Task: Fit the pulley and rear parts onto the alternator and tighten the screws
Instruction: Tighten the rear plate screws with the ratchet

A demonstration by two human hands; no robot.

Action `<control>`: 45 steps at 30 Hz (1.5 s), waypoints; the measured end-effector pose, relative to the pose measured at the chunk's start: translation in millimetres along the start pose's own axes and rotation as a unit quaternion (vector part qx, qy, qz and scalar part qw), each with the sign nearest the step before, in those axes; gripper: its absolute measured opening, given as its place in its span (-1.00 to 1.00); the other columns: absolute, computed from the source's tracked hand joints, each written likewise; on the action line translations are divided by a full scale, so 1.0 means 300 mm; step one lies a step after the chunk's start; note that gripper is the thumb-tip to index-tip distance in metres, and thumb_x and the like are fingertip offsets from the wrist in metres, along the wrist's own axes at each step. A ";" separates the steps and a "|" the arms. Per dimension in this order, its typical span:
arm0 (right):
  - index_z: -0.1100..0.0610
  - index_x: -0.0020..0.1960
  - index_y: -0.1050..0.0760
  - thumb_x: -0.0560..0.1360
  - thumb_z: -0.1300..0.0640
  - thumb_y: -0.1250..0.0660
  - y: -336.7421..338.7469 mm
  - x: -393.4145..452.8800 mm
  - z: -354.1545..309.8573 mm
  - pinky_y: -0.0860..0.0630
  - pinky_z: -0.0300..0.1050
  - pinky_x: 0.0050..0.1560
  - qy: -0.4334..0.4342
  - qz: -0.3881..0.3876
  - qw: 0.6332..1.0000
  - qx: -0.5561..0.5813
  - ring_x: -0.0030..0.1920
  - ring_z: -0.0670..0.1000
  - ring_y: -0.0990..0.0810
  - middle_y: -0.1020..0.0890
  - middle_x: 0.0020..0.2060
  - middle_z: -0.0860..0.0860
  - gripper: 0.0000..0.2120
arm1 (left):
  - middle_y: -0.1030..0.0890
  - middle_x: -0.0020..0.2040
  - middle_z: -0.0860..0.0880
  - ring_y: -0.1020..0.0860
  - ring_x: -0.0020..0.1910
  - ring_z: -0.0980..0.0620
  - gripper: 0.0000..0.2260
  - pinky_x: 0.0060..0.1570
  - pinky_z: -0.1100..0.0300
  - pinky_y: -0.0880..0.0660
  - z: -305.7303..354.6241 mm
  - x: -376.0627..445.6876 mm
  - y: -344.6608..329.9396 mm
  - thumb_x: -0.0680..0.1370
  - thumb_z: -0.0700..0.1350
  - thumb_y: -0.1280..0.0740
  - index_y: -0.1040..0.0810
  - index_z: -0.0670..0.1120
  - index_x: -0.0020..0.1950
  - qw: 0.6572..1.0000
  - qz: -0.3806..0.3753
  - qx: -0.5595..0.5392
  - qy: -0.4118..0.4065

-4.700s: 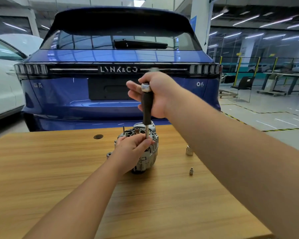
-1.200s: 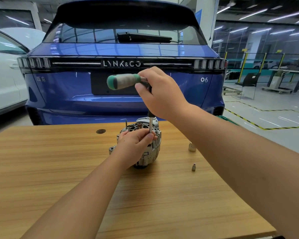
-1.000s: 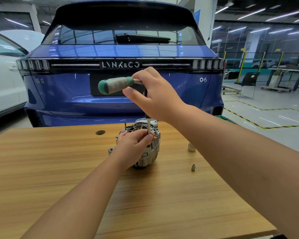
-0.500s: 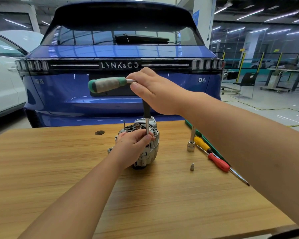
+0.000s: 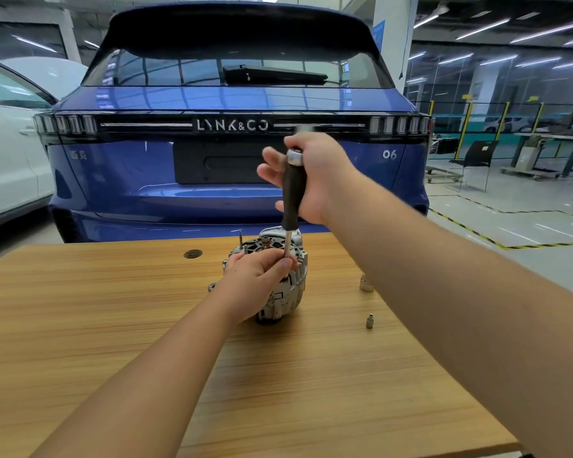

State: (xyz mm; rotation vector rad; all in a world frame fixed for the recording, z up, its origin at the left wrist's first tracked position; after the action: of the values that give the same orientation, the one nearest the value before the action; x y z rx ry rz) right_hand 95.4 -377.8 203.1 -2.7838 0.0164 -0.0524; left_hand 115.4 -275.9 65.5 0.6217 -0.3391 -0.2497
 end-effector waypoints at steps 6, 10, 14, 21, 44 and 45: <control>0.07 0.04 -0.56 0.62 0.15 -0.31 0.049 -0.021 -0.039 -0.54 -0.13 -0.01 0.298 0.072 0.944 -0.120 -0.10 -0.07 -0.58 -0.62 -0.09 -0.03 -0.94 | -0.56 0.01 0.50 -0.43 0.31 0.18 -0.74 0.49 -0.18 -0.17 0.006 0.004 -0.003 0.69 0.12 -0.12 -0.50 0.49 0.02 1.000 0.000 0.009 -0.016; 0.20 0.11 -0.63 0.61 0.26 -0.25 -0.026 -0.093 -0.058 -0.51 0.06 0.01 0.495 0.059 0.715 -0.489 0.02 0.10 -0.56 -0.62 0.02 0.05 -0.81 | -0.59 0.00 0.47 -0.45 0.25 0.29 -0.72 0.49 -0.15 -0.18 0.002 0.002 0.000 0.69 0.11 -0.13 -0.55 0.45 -0.04 1.000 0.010 -0.003 -0.018; 0.16 0.15 -0.57 0.64 0.17 -0.22 -0.059 -0.067 -0.053 -0.50 0.10 -0.10 0.456 0.021 0.709 -0.538 -0.09 0.08 -0.50 -0.56 0.02 0.03 -0.81 | -0.59 -0.01 0.46 -0.48 0.20 0.28 -0.74 0.48 -0.16 -0.20 0.011 -0.001 0.000 0.69 0.11 -0.13 -0.49 0.49 0.02 1.000 0.011 0.001 -0.016; 0.10 0.30 -0.48 0.60 -0.04 -0.08 -0.054 -0.065 -0.037 -0.45 -0.03 -0.02 0.421 -0.044 0.723 -0.545 -0.02 -0.04 -0.47 -0.44 0.08 -0.09 -0.61 | -0.58 -0.33 0.38 -0.51 0.05 0.00 -0.79 0.41 -0.41 -0.22 0.014 -0.014 0.000 0.69 0.09 -0.17 -0.57 0.30 -0.01 1.000 0.005 -0.003 -0.009; 0.12 0.15 -0.48 0.64 0.10 -0.21 0.013 0.021 0.002 -0.42 0.04 -0.04 -0.006 -0.041 0.999 -0.014 -0.16 -0.01 -0.72 -0.74 -0.17 -0.02 -0.84 | -0.51 -0.06 0.56 -0.44 0.27 0.09 -0.78 0.47 -0.21 -0.20 0.009 -0.010 0.005 0.67 0.17 -0.15 -0.58 0.32 -0.02 1.000 0.012 0.006 -0.002; 0.12 0.10 -0.51 0.64 0.10 -0.23 0.026 0.031 0.017 -0.43 0.01 -0.03 0.010 -0.026 0.998 0.049 -0.16 -0.03 -0.69 -0.72 -0.20 -0.05 -0.86 | -0.50 -0.05 0.56 -0.44 0.28 0.13 -0.77 0.48 -0.20 -0.18 0.008 -0.008 0.005 0.67 0.16 -0.14 -0.58 0.32 -0.01 1.000 0.012 0.008 -0.003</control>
State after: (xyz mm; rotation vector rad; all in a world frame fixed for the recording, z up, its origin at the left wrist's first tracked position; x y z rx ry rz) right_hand 104.9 -383.5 195.8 -2.6850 -0.0520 -0.0929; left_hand 112.6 -275.3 67.7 0.6331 -0.3550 -0.2252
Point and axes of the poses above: each hand's wrist, its own x-axis towards the middle knuckle, its own y-axis out of the back of the hand, z = x × y, the point moved 7 cm from there along x, towards the middle knuckle
